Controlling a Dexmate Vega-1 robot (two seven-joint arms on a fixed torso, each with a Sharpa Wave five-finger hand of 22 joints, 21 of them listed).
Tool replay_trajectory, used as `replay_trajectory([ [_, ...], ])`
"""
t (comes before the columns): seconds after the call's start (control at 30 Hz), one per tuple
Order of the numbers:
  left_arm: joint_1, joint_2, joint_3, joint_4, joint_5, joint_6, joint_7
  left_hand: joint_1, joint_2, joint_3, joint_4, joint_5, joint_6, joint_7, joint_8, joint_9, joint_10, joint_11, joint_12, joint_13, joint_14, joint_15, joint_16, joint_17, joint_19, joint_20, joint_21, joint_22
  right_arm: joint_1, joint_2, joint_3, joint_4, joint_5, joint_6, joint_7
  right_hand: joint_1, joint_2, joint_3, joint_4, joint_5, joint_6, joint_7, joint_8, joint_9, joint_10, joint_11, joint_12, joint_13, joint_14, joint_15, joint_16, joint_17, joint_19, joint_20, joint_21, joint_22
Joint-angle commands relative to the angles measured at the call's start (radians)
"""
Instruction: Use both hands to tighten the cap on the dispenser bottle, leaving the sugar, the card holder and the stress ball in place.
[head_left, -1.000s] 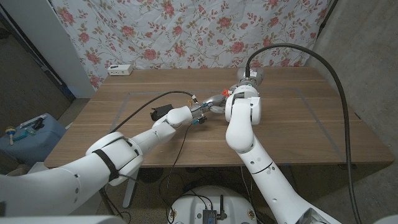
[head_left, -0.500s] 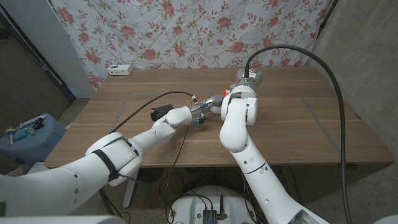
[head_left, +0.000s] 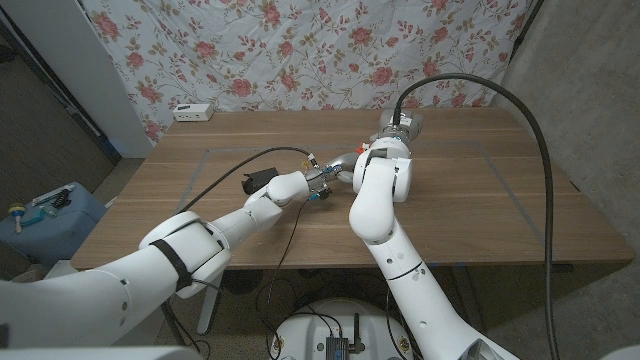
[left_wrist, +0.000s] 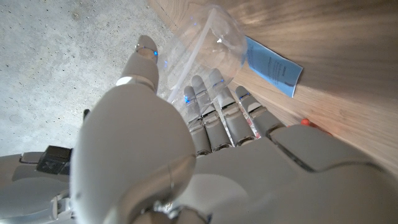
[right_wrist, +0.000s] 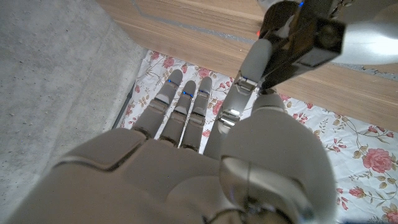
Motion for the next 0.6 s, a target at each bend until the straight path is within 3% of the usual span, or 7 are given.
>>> replay_trajectory([
  [0.03,-0.012,-0.015,0.002,0.031,-0.003,-0.009,-0.008,-0.04,0.119,0.081,0.076,0.007,0.107,-0.024,0.005,0.004,0.009,-0.001,0.006,0.001,0.011,-0.069,0.001,0.003,0.006,-0.056,0.001,0.002,-0.004,-0.004,0.001,-0.009,-0.007,0.016,0.002,-0.083,-0.033,-0.038,0.025,-0.016,-0.006,0.0,0.013,-0.006,0.001,0.016,-0.016,0.004,0.007,-0.02,-0.01,0.01,0.005,0.009,-0.003,0.003],
  [0.23,-0.018,-0.023,0.003,0.051,-0.003,-0.015,-0.005,-0.04,0.119,0.08,0.076,0.007,0.104,-0.023,0.003,0.004,0.009,-0.001,0.005,0.0,0.01,-0.068,0.001,0.003,0.006,-0.056,0.001,0.002,-0.003,-0.01,0.008,-0.023,-0.017,0.031,0.02,-0.18,-0.061,-0.085,0.069,-0.017,-0.018,0.006,0.014,-0.01,-0.009,0.028,-0.031,0.007,0.009,-0.011,-0.014,0.018,0.002,0.016,-0.003,0.004],
  [0.37,-0.017,-0.023,0.003,0.05,-0.004,-0.015,-0.002,-0.041,0.12,0.081,0.076,0.007,0.103,-0.022,0.003,0.004,0.009,0.0,0.005,0.0,0.009,-0.068,0.001,0.003,0.005,-0.056,0.001,0.002,0.001,-0.016,0.011,-0.029,-0.022,0.039,0.023,-0.233,-0.071,-0.111,0.095,-0.011,-0.059,0.005,-0.013,-0.009,-0.007,0.037,-0.036,0.009,0.012,-0.005,-0.017,0.022,0.002,0.02,-0.003,0.004],
  [0.6,-0.012,-0.017,0.002,0.037,-0.003,-0.009,0.004,-0.041,0.119,0.081,0.076,0.007,0.105,-0.024,0.003,0.004,0.009,0.001,0.005,0.0,0.009,-0.069,0.001,0.003,0.006,-0.056,0.001,0.002,0.009,-0.026,0.016,-0.048,-0.024,0.057,0.035,-0.258,-0.081,-0.128,0.107,-0.003,-0.101,0.002,-0.042,-0.007,-0.02,0.031,-0.043,0.011,0.008,0.003,-0.022,0.023,-0.007,0.032,-0.006,0.005],
])
